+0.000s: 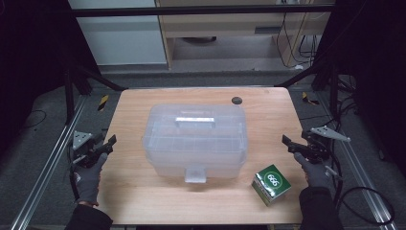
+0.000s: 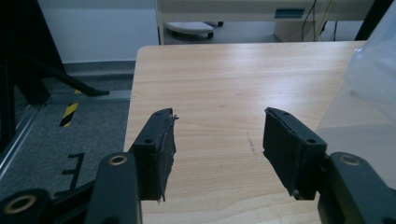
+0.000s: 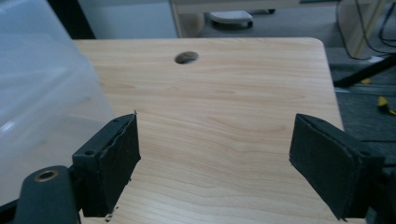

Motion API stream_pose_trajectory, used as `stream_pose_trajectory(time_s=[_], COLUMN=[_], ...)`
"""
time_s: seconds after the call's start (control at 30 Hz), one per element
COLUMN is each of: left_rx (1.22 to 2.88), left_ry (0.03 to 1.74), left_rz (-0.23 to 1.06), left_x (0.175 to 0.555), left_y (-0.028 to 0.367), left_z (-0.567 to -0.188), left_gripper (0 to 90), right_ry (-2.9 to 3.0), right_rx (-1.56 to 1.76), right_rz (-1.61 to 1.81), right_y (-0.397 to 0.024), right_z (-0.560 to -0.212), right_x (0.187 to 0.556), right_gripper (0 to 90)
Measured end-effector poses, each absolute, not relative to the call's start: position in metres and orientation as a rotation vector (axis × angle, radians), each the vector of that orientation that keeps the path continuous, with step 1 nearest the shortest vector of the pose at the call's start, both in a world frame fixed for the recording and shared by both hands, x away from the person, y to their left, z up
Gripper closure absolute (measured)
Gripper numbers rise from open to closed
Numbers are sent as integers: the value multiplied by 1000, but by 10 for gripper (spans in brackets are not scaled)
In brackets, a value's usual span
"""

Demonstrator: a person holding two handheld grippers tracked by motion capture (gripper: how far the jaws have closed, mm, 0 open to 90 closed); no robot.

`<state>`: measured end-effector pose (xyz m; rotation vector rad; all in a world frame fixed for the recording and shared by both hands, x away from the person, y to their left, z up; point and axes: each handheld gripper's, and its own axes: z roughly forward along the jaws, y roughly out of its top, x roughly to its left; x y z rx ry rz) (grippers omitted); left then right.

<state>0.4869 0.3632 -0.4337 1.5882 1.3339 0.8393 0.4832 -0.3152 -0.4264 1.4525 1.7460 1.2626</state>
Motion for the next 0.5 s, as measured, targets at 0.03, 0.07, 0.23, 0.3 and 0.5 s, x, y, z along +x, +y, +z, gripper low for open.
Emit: stream_pose_trajectory(time_s=[0.03, 0.07, 0.23, 0.3, 0.5], left_rx=[1593, 1595, 1616, 1613, 1640], left_ry=[1320, 1310, 1271, 1241, 1165], left_rz=[841, 837, 844, 830, 829], left_x=[485, 485, 482, 481, 475], left_y=[361, 360, 355, 353, 344], left_z=[-429, -426, -416, -411, -392], left_gripper=[421, 418, 389, 378, 350], right_ry=[1750, 1761, 1828, 1855, 1911], right_rx=[1447, 1434, 1402, 1398, 1331], right_rz=[1283, 1294, 1340, 1373, 1301], right_y=[-314, -312, -301, -296, -282], right_z=[-424, -423, -415, -411, -397], right_x=[482, 481, 479, 479, 473], right_gripper=[152, 142, 95, 66, 31])
